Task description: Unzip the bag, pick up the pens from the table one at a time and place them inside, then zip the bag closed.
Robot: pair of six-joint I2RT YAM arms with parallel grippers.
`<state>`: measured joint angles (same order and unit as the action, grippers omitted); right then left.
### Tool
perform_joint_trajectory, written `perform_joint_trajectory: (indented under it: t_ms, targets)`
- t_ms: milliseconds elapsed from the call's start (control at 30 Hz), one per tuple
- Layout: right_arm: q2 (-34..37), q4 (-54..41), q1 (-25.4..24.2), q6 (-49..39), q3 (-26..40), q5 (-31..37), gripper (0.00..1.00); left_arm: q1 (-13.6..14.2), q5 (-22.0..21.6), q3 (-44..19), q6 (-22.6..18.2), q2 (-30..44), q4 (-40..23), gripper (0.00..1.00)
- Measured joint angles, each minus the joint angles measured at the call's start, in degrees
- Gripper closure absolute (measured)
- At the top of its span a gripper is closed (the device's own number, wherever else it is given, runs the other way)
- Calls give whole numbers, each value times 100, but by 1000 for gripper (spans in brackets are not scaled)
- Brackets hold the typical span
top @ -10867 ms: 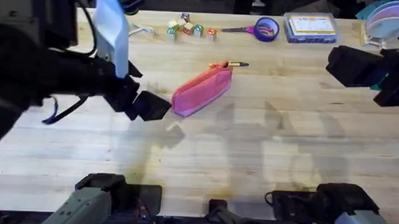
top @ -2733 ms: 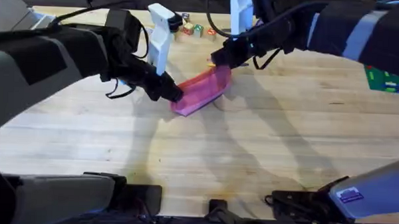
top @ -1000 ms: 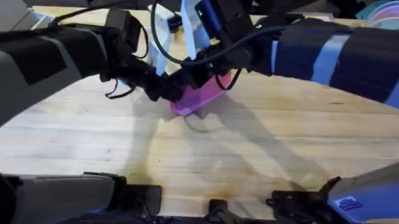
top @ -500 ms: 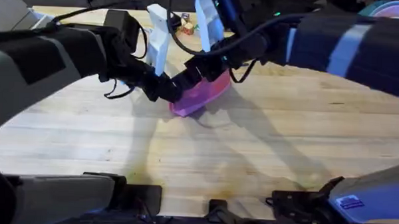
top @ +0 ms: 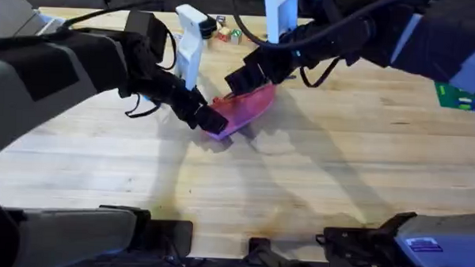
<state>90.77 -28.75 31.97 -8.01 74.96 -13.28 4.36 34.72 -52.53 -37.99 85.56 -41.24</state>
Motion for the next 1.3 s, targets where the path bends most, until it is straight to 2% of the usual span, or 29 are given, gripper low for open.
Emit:
perform_joint_trajectory:
  t_ms: [233, 300, 500, 733, 900, 1067, 1267, 1300]
  targets:
    - [-62, -552, 0, -284, 240, 4, 4, 0, -76, 0, 4, -4, 34, 8]
    - [-60, -1061, 0, -601, 692, 17, 5, 0, -256, 0, 4, -311, -42, 8]
    - [-71, -1598, 0, -1404, 1264, 19, 5, 0, -616, 0, 2, -1291, -311, 8]
    - [-99, -1652, 0, -3227, 1322, 33, 5, 0, -1038, 0, 2, -1863, -664, 8]
    - [-98, -1636, 0, -4585, 1322, 39, 4, -73, -1100, 0, 2, -2114, -761, 8]
    - [-99, -1683, 0, -5176, 1322, 39, 4, -109, -1148, 0, 2, -2177, -808, 9]
    - [-99, -1893, 0, -5411, 1325, 39, 5, -109, -1171, 0, 2, -2177, -854, 7]
    - [-99, -1880, 0, -5456, 1327, 41, 41, -109, -1174, 0, 2, -2177, -854, 7]
